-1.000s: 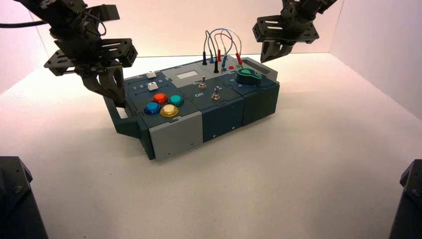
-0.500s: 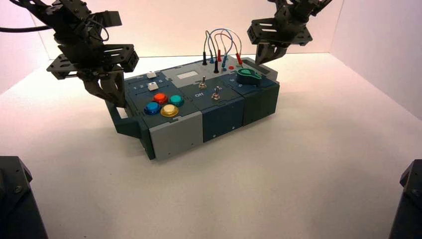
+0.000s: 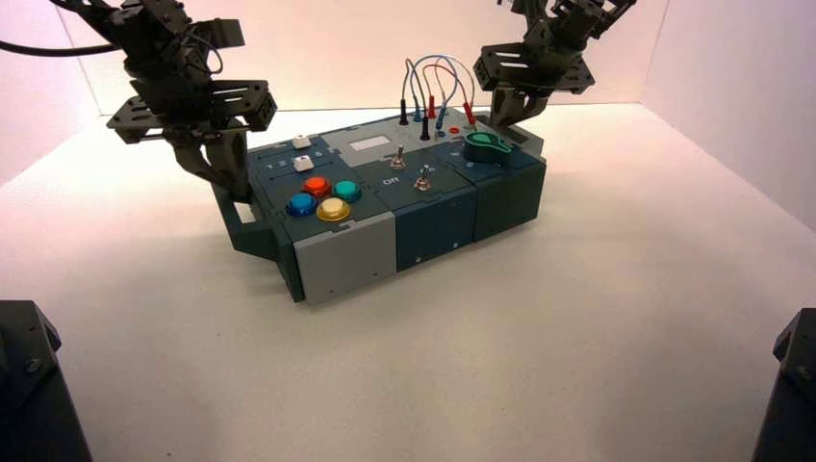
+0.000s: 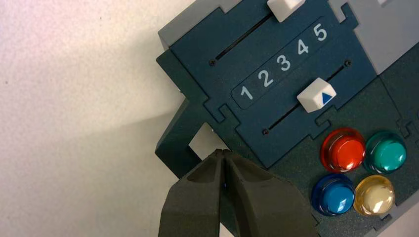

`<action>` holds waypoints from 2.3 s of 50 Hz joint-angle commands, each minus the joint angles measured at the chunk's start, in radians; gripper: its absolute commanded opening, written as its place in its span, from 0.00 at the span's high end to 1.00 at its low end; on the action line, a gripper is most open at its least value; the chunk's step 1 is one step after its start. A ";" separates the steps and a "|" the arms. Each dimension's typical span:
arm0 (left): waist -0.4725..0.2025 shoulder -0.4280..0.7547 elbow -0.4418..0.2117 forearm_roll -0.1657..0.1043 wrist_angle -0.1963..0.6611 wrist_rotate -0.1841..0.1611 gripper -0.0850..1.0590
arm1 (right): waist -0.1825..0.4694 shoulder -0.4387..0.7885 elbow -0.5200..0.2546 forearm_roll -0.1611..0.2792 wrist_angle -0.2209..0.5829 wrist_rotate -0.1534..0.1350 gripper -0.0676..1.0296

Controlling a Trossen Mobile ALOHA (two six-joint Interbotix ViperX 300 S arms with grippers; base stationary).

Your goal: Move the box away.

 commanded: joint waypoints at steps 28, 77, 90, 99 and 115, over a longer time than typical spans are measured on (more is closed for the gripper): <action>0.017 0.040 -0.106 0.000 0.031 0.038 0.95 | 0.011 0.014 -0.083 -0.014 0.021 -0.005 0.96; 0.091 0.038 -0.153 0.000 0.032 0.038 0.95 | 0.012 0.123 -0.273 -0.026 0.089 -0.005 0.96; 0.123 0.043 -0.213 0.000 0.055 0.057 0.95 | 0.011 0.149 -0.333 -0.026 0.101 -0.005 0.96; 0.123 0.060 -0.253 0.000 0.055 0.060 0.95 | 0.003 0.170 -0.367 -0.026 0.112 -0.005 0.96; 0.124 0.091 -0.311 0.000 0.077 0.064 0.95 | -0.003 0.215 -0.445 -0.025 0.147 -0.005 0.96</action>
